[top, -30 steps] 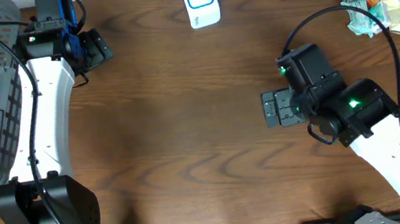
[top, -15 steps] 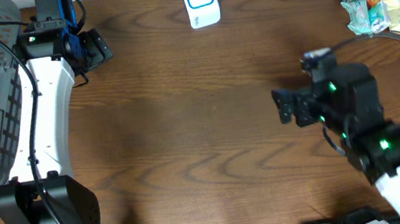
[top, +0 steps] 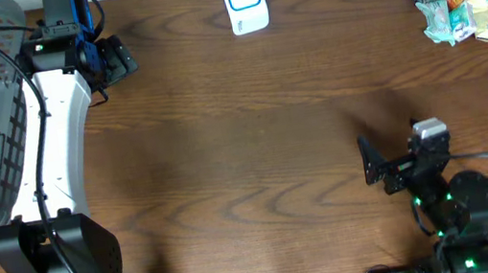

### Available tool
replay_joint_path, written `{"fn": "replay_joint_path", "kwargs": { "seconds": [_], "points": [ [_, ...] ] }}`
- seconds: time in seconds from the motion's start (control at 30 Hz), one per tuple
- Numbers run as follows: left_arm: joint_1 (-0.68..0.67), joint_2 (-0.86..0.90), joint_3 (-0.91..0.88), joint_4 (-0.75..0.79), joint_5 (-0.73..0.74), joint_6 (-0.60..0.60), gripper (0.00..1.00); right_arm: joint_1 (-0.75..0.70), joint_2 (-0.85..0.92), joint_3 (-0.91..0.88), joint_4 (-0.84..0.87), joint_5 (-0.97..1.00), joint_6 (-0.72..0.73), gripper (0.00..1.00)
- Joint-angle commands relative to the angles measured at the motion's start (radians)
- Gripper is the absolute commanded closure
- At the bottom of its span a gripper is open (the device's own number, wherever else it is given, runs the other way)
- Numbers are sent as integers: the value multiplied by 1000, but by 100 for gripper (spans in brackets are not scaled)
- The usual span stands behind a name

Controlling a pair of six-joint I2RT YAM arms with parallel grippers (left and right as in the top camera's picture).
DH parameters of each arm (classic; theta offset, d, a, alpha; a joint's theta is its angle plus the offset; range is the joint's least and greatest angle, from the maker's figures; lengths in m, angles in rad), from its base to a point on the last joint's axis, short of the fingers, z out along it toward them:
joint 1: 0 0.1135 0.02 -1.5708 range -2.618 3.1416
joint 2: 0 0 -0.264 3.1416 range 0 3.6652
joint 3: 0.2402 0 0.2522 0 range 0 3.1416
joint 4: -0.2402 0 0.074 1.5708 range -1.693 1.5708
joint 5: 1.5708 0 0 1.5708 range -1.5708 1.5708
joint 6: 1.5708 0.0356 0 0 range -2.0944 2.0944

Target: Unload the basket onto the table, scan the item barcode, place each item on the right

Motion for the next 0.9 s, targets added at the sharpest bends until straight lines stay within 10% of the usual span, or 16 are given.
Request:
{"fn": "replay_joint_path", "kwargs": {
  "seconds": [0.0, 0.87],
  "points": [
    [0, 6, 6, 0, -13, 6, 2, -19, -115, -67, 5, 5, -16, 1],
    [0, 6, 6, 0, -13, 6, 2, -19, -359, -192, -5, 157, -102, 1]
  ]
}}
